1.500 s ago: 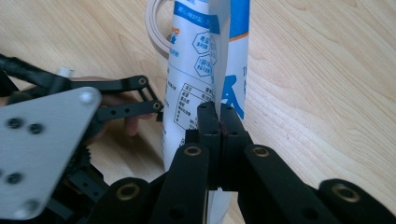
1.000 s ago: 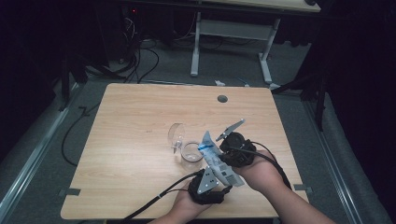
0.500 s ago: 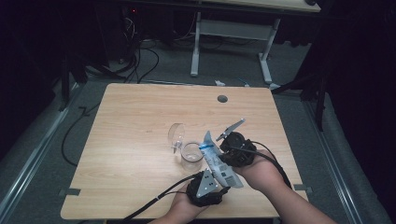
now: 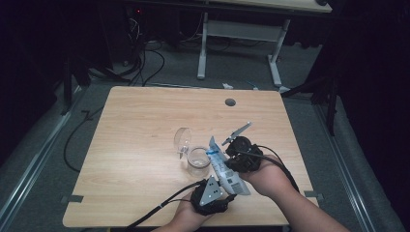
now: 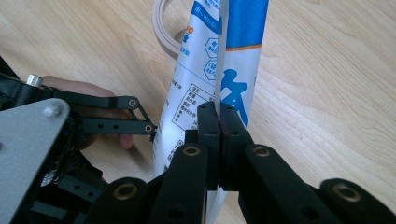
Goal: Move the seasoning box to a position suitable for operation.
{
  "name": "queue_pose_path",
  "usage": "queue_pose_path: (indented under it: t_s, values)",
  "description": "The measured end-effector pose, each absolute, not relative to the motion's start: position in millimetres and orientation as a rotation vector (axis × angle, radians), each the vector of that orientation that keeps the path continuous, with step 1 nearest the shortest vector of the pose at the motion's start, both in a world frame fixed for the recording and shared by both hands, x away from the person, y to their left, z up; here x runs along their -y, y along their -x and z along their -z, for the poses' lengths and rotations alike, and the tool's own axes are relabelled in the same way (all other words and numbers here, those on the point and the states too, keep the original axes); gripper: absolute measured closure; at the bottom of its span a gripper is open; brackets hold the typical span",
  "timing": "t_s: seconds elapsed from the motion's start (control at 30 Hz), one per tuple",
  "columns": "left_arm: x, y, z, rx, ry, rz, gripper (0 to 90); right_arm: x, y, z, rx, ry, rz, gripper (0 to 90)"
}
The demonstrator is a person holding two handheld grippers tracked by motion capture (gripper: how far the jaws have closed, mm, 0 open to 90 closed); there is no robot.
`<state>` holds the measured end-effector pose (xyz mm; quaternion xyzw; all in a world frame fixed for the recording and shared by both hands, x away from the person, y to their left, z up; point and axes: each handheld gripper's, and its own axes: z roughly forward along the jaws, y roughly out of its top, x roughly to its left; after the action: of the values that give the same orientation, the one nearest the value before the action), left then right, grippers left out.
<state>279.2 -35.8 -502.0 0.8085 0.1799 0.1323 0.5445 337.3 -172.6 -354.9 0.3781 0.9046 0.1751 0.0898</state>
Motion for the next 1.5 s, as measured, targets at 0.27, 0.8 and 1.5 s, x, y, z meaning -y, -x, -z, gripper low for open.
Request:
queue_pose_path:
  t_s: [0.27, 0.8, 1.5]
  values:
    - [35, -278, 495, -0.439, -1.899, -0.313, 50.3, 172, -337, 348, -2.683, -1.101, -0.54, 89.4]
    - [29, -281, 495, -0.462, -1.891, -0.284, 49.6, 165, -342, 346, -2.693, -1.074, -0.54, 90.0]
    - [9, -283, 500, -0.461, -1.863, -0.29, 48.8, 140, -350, 347, -2.73, -1.006, -0.505, 90.0]
